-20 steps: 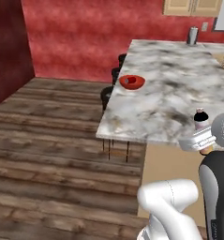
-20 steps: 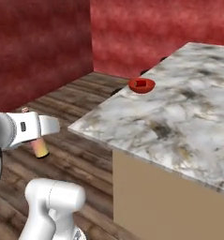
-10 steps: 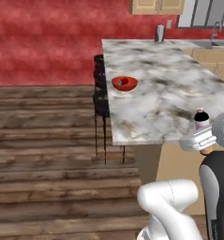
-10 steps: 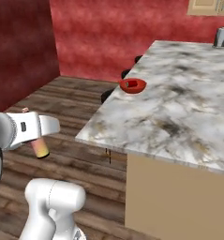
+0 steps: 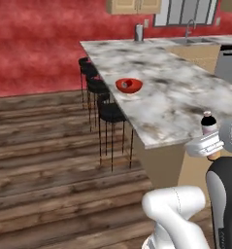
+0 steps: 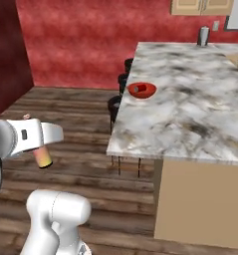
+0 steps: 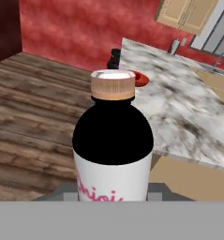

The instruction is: Open the fridge, grab two sodas, and place both sodas inside the bowl with ice on the dining counter.

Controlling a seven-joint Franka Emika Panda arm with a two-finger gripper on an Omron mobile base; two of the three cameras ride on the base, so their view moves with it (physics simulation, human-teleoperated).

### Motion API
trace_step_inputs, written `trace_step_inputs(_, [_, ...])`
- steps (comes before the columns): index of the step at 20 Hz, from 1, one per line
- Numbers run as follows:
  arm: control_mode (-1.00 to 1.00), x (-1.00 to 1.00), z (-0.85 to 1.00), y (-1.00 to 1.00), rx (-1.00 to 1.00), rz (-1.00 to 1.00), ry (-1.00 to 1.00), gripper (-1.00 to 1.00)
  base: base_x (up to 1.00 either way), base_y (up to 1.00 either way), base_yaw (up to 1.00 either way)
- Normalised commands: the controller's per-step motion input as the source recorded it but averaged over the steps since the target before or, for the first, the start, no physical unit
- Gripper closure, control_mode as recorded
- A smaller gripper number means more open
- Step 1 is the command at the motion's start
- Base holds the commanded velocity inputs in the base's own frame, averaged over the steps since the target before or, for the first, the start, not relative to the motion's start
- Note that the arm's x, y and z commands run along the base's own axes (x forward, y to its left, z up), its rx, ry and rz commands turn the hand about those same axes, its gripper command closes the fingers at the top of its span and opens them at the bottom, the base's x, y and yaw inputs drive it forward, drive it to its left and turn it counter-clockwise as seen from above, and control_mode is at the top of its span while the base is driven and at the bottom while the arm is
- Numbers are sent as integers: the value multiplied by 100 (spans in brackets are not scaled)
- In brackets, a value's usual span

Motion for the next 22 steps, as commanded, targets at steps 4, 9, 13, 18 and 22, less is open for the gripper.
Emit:
trace_step_inputs(4, [100, 0, 0, 0, 0, 0, 0, 100, 0, 84, -42])
trace_step_inputs(9, [100, 0, 0, 0, 0, 0, 0, 100, 1, 86, -42])
trace_step_inputs(13, [100, 0, 0, 0, 0, 0, 0, 100, 20, 86, -44])
trace_step_inputs(18, [100, 0, 0, 0, 0, 0, 0, 100, 29, 81, -46])
trace_step_inputs(22, [100, 0, 0, 0, 0, 0, 0, 100, 38, 82, -45])
